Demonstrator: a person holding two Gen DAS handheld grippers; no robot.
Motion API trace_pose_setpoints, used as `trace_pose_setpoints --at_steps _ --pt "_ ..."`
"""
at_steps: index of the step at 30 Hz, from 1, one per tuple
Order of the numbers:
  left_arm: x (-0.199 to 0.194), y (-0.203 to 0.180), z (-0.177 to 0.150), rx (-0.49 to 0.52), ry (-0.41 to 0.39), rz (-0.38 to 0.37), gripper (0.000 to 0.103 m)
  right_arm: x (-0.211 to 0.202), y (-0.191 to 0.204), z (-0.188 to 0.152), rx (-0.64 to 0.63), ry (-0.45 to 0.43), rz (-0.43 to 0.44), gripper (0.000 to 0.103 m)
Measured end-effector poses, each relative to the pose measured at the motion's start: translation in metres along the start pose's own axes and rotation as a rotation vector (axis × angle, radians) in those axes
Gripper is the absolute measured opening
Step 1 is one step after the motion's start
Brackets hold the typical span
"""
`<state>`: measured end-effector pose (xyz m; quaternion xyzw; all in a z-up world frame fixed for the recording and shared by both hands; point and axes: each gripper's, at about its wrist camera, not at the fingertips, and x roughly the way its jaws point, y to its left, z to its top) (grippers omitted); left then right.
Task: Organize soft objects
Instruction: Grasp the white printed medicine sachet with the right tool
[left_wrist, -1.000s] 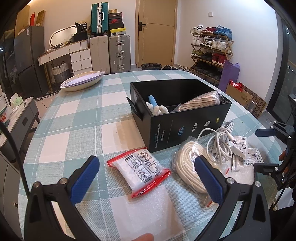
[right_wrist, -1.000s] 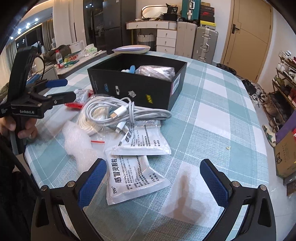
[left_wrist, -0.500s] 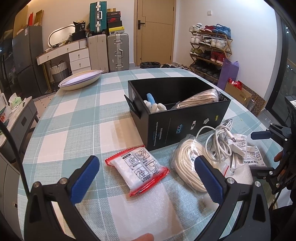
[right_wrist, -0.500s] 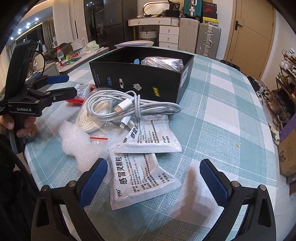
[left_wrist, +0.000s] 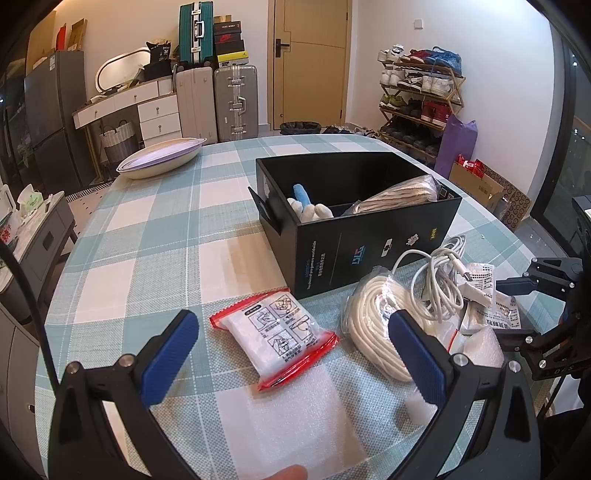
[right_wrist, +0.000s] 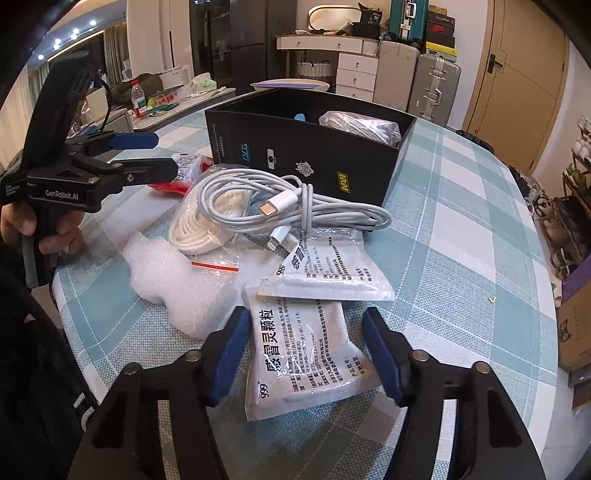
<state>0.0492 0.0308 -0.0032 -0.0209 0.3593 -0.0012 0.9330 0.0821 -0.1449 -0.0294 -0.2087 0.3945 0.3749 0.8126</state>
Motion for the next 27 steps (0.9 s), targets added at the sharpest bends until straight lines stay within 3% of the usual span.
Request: trace_pose_setpoints --at_steps 1,4,14,22,27 --pt "0.0 0.0 0.0 0.001 0.001 0.0 0.103 -0.001 0.001 0.0 -0.008 -0.003 0.004 0.05" --pt "0.0 0.0 0.0 0.0 0.0 0.001 0.103 -0.002 0.004 -0.001 -0.029 -0.008 0.013 0.048" --pt "0.0 0.002 0.001 -0.001 0.0 0.008 0.103 -0.017 0.009 -0.001 -0.052 -0.068 0.06 0.047" --pt "0.005 0.01 0.001 -0.031 0.021 0.029 0.103 -0.045 0.009 0.004 -0.057 -0.22 0.117 0.047" --pt "0.012 0.017 0.0 -0.071 0.053 0.053 0.103 -0.051 0.002 0.008 -0.027 -0.26 0.087 0.047"
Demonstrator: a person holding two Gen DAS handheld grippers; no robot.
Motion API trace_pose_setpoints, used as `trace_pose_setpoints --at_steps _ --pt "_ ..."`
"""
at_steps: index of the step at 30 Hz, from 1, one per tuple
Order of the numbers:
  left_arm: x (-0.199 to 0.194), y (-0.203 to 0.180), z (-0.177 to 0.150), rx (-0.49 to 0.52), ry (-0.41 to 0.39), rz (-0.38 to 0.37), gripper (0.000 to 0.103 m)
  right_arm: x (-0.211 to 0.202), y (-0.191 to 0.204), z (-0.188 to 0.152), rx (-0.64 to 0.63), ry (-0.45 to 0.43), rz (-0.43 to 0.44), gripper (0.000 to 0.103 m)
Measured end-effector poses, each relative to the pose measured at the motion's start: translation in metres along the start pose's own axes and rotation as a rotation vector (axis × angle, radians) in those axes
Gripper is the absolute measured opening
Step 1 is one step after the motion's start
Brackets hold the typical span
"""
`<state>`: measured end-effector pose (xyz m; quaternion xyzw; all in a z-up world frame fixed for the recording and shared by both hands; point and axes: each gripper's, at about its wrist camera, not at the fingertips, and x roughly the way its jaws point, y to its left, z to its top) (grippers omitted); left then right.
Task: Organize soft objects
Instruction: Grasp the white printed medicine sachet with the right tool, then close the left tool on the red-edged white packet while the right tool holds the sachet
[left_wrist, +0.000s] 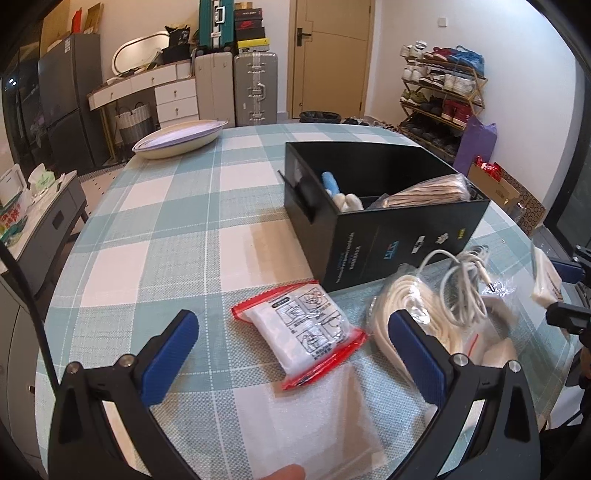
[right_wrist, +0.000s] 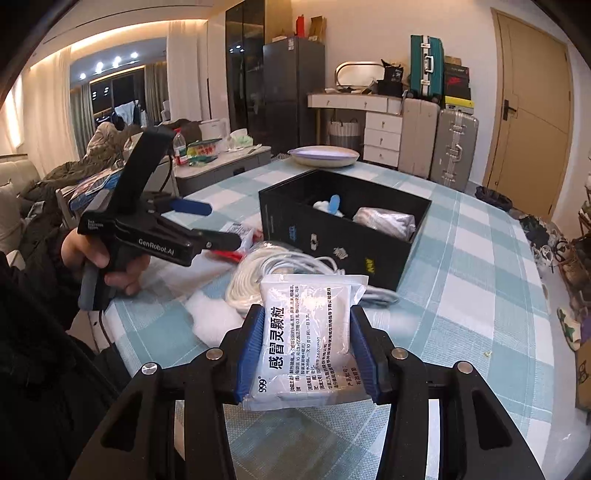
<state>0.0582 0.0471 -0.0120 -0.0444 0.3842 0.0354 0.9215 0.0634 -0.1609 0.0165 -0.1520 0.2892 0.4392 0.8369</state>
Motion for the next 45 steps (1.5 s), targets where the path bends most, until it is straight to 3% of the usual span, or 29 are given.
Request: trace_pose_setpoints --at_steps 10,25,31,37,41,45 --pt "0.018 0.019 0.002 -0.12 0.059 0.015 0.103 0.002 -0.003 0.001 0.016 -0.006 -0.027 0.047" --pt "0.025 0.02 0.0 -0.089 0.1 0.063 0.101 0.003 -0.003 0.0 0.015 0.0 -0.033 0.047" --pt "0.023 0.013 0.0 -0.055 0.105 0.025 0.086 0.003 -0.001 0.0 0.014 0.002 -0.032 0.047" --pt "0.02 0.009 0.0 -0.027 0.103 0.008 0.054 0.002 0.0 -0.001 0.013 0.002 -0.029 0.047" --pt "0.016 0.007 0.0 -0.016 0.097 -0.004 0.047 0.003 0.0 -0.001 0.013 0.001 -0.031 0.047" --pt "0.013 0.007 0.0 -0.011 0.091 -0.009 0.046 0.002 0.0 -0.001 0.013 0.001 -0.032 0.047"
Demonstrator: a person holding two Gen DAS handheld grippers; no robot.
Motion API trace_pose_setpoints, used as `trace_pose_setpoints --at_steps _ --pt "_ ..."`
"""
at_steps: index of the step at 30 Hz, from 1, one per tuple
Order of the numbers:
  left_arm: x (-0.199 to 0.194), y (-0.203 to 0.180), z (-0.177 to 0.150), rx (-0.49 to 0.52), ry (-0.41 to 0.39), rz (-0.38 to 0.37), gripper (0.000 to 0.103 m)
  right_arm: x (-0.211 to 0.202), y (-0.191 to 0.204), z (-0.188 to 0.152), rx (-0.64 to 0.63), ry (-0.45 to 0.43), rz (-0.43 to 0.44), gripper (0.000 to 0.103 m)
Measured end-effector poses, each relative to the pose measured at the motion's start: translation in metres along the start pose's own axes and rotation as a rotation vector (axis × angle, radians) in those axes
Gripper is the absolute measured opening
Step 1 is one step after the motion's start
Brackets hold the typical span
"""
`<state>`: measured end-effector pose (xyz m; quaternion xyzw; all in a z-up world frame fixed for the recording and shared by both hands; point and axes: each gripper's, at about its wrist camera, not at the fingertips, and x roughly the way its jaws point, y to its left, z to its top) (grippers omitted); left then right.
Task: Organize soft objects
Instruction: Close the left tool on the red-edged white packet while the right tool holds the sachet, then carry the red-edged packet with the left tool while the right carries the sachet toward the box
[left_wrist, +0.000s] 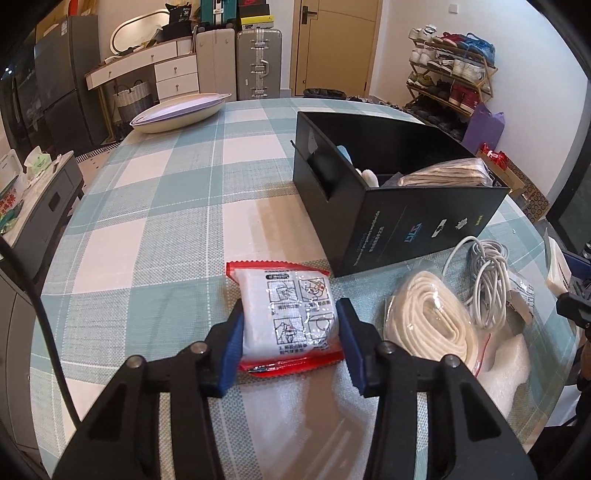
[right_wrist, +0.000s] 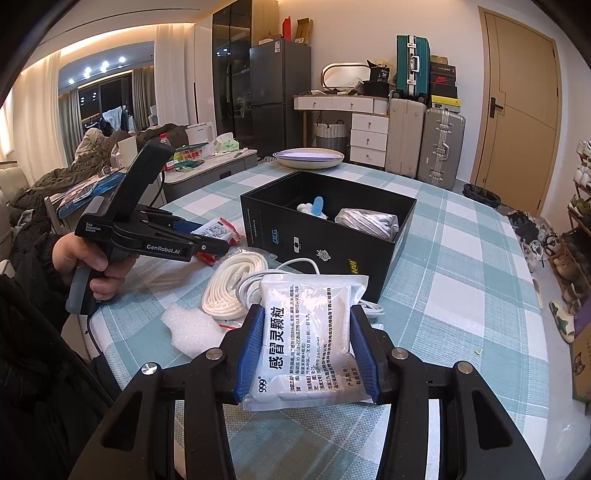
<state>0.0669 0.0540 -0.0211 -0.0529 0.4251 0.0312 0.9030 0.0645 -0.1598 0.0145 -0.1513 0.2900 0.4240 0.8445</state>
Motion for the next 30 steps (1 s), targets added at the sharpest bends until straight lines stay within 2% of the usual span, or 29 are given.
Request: trace_pose_setpoints --at_steps 9,20,24,30 --pt "-0.024 -0.002 0.006 0.007 -0.078 -0.004 0.046 -0.007 -0.005 0.004 0.01 -0.027 -0.02 0.047" --pt "-0.062 -0.009 0.015 0.029 -0.204 -0.03 0.046 -0.019 -0.023 0.014 0.095 -0.091 -0.09 0.047" --pt "-0.071 -0.015 0.019 0.045 -0.223 -0.057 0.046 -0.022 -0.026 0.023 0.114 -0.117 -0.104 0.047" --pt "-0.077 -0.028 0.03 0.062 -0.248 -0.054 0.046 -0.024 -0.028 0.039 0.119 -0.14 -0.135 0.047"
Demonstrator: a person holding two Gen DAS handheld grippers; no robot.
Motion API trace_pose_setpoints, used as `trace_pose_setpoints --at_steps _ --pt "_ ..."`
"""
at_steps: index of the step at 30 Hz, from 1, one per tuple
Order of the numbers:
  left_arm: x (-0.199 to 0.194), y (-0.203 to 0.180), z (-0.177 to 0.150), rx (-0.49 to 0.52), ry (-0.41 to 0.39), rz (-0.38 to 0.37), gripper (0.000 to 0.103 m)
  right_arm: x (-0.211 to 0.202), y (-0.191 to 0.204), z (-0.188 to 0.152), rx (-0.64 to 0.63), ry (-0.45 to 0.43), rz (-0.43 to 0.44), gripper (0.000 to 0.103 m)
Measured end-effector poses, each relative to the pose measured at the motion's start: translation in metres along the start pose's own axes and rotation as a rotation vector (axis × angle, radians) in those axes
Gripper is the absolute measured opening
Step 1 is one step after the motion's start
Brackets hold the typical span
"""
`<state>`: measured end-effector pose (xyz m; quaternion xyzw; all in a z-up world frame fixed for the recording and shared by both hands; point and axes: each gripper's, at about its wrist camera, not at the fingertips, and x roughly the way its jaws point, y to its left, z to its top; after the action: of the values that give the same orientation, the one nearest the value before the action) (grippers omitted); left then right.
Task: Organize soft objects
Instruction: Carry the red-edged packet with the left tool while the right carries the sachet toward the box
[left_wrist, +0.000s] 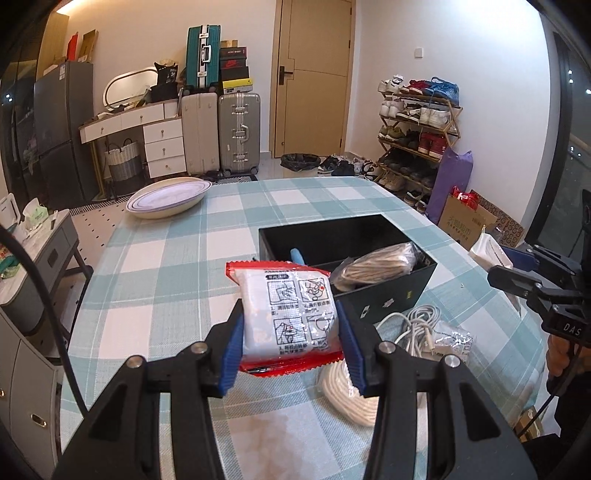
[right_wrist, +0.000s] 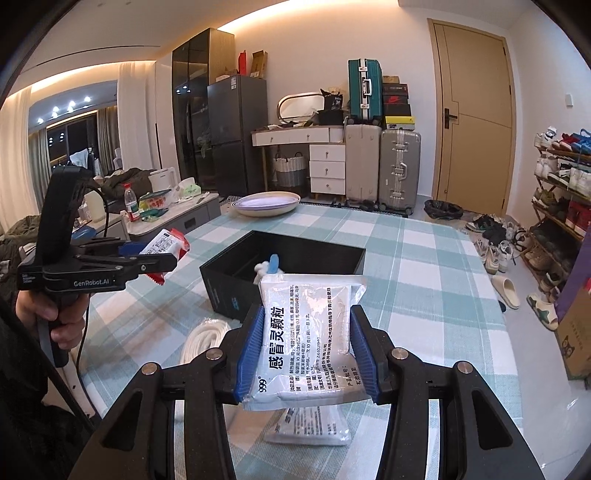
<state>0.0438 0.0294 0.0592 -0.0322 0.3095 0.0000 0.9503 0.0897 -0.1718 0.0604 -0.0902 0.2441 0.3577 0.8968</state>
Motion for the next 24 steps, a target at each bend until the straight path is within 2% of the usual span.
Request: trace_pose_setpoints --at_steps 10,24 --pt "0.005 -0.015 0.018 0.024 -0.021 -0.018 0.046 0.004 -0.003 0.028 0.049 -0.03 -0.015 0.047" --pt "0.018 -0.025 0.035 0.039 -0.03 -0.03 0.046 0.022 0.01 0.053 0.004 -0.04 0.004 0.047"
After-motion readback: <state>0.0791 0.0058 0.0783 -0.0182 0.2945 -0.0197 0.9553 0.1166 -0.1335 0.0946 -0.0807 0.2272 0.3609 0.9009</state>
